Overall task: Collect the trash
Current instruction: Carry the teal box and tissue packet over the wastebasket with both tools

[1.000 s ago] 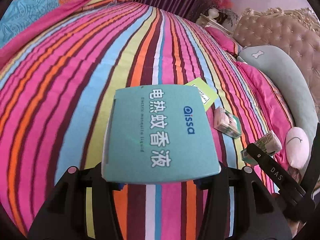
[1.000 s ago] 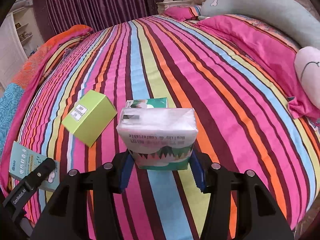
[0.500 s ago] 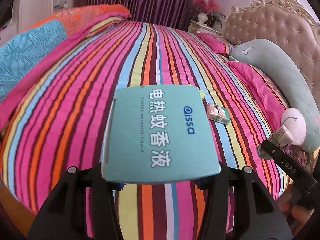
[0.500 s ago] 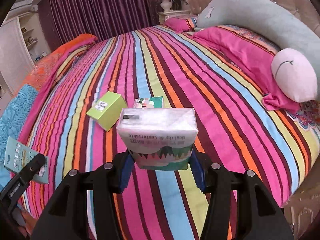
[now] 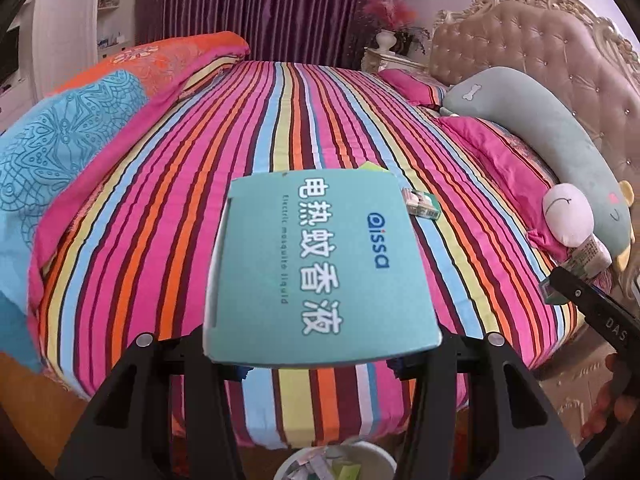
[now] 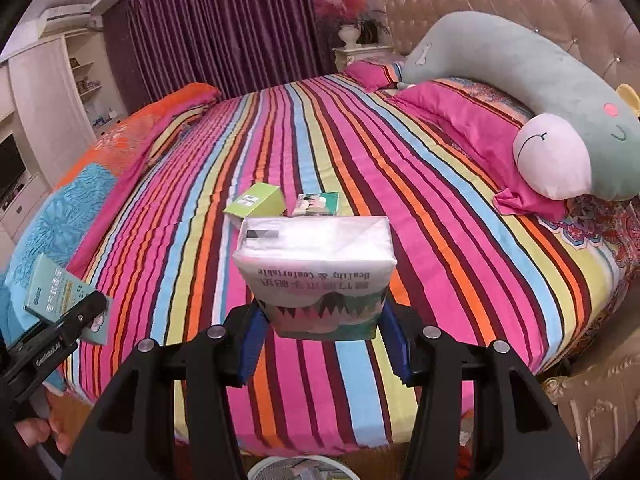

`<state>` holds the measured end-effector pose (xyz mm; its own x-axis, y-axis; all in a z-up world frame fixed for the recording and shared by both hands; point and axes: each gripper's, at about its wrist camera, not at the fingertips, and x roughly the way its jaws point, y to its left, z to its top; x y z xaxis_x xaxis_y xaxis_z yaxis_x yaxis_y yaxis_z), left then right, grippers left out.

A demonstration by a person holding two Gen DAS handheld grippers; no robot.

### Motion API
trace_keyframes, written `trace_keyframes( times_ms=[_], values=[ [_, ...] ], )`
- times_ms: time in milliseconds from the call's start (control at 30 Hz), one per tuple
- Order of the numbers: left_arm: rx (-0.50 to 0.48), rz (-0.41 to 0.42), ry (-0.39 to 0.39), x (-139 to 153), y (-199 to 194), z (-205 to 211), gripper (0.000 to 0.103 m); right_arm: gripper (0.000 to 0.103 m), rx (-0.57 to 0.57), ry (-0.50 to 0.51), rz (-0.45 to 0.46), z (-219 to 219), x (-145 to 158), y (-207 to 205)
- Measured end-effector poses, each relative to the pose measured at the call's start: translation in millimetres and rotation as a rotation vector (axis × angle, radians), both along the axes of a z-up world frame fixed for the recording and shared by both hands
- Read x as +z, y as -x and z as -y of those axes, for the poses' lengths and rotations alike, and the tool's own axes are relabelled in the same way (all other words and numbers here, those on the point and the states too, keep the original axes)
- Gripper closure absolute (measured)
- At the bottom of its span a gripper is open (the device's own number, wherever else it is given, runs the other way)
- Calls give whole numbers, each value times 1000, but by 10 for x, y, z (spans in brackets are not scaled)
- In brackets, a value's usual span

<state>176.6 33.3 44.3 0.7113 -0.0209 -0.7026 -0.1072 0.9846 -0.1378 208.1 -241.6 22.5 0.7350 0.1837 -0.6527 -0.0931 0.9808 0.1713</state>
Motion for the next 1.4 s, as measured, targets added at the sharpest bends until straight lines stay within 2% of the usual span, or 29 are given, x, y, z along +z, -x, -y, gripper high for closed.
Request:
trace_keyframes(
  times_ms=[400, 667, 900, 1233, 1400],
  values=[
    [-50, 17, -32, 39, 492, 90, 55, 54, 42, -12, 20, 52, 49, 522],
    [-107, 1, -5, -117, 894, 122, 55, 54, 84, -16, 16, 66, -65, 919],
    [-164, -48, -1, -430, 1286, 224, 55, 54, 108, -20, -29, 42, -211, 1189],
    [-200, -203, 12, -1122, 1666, 347, 55, 54, 149, -9, -201, -58, -747, 1511],
    [-219, -249, 5, -1325, 1783, 415, 55, 54, 172, 12, -281, -130, -978, 1662]
  ],
)
